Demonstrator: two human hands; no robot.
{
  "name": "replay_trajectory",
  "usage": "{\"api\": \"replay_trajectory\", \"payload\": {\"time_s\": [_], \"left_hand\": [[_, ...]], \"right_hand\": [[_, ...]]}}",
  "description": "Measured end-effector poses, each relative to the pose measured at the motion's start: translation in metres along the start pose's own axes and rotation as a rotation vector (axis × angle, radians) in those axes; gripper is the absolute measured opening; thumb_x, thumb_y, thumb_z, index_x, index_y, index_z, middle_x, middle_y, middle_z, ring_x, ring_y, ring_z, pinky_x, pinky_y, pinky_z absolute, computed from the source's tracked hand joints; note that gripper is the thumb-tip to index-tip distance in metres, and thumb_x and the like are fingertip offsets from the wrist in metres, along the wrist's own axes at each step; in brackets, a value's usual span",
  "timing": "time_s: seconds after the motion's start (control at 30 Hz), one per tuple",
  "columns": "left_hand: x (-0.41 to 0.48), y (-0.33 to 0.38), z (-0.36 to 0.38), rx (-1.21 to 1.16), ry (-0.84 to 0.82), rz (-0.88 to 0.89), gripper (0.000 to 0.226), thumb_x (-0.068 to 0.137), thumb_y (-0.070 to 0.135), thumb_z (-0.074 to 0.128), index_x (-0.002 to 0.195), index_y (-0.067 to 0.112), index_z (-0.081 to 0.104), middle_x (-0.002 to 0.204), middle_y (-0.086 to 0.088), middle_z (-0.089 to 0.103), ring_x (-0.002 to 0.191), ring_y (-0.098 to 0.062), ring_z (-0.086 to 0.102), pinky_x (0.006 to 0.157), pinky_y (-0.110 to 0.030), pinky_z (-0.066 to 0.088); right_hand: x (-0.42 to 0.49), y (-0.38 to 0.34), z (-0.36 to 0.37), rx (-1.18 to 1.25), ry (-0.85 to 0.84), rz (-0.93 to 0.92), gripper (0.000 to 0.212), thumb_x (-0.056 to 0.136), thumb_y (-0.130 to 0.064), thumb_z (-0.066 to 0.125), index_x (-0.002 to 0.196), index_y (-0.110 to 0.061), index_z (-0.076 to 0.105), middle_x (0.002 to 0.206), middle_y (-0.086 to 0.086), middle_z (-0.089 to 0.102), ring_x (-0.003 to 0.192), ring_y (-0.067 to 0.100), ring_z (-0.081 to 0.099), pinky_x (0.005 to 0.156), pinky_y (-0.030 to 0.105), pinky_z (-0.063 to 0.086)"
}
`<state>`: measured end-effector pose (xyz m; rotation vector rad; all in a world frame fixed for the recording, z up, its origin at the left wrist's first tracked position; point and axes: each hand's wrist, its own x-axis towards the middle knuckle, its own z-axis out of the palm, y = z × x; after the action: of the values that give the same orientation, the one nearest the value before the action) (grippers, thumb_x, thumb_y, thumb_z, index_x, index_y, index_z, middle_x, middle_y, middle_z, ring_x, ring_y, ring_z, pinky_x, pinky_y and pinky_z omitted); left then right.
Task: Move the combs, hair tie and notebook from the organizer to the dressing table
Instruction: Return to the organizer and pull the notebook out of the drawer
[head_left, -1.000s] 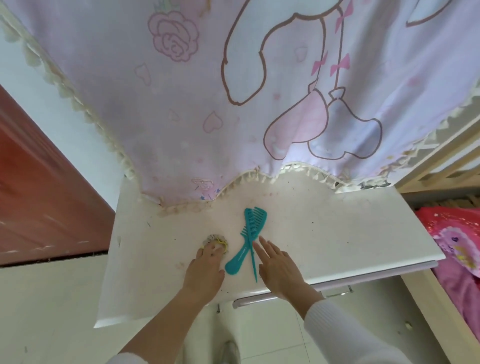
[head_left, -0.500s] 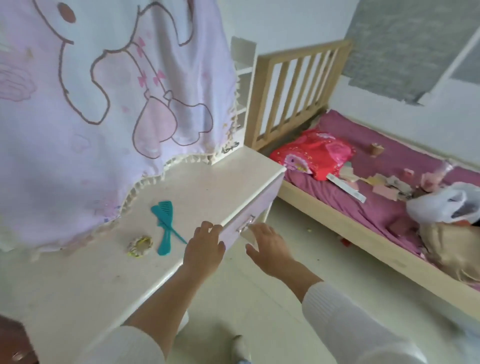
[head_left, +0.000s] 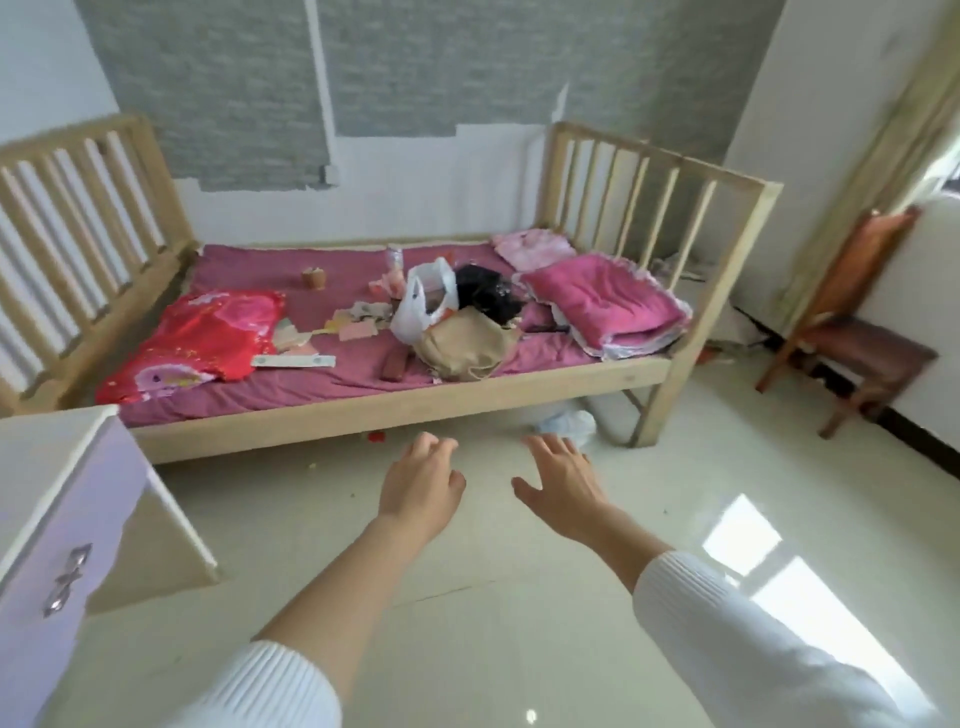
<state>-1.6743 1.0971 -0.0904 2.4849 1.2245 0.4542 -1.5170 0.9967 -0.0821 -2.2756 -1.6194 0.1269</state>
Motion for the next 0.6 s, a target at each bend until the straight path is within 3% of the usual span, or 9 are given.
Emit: {"api": "replay_trajectory", "payload": {"time_s": [0.33, 0.6], "left_hand": [[0.004, 0.397, 0.192, -0.069, -0.279, 0.385, 0.041, 0.088, 0.022, 0.044, 0.128, 0.018, 0.05, 0.132, -0.008, 0.049, 0.123, -0.026, 0.043, 0.096, -0.038, 0.041], [-0.023, 0.665, 0.302, -0.117, -0.415, 0.726, 0.041, 0.089, 0.025, 0.045, 0.129, 0.018, 0.048, 0.128, -0.007, 0.049, 0.12, -0.024, 0.043, 0.088, -0.037, 0.042]], "right_hand": [[-0.193, 0.346, -0.146, -0.082, 0.145, 0.477, 0.06, 0.088, -0.039, 0.055, 0.139, -0.014, 0.036, 0.139, 0.007, 0.047, 0.125, 0.028, 0.042, 0.098, 0.041, 0.039], [-0.334, 0.55, -0.239, -0.156, 0.219, 0.886, 0.061, 0.087, -0.042, 0.052, 0.139, -0.014, 0.035, 0.137, 0.007, 0.046, 0.124, 0.027, 0.04, 0.099, 0.039, 0.036]]}}
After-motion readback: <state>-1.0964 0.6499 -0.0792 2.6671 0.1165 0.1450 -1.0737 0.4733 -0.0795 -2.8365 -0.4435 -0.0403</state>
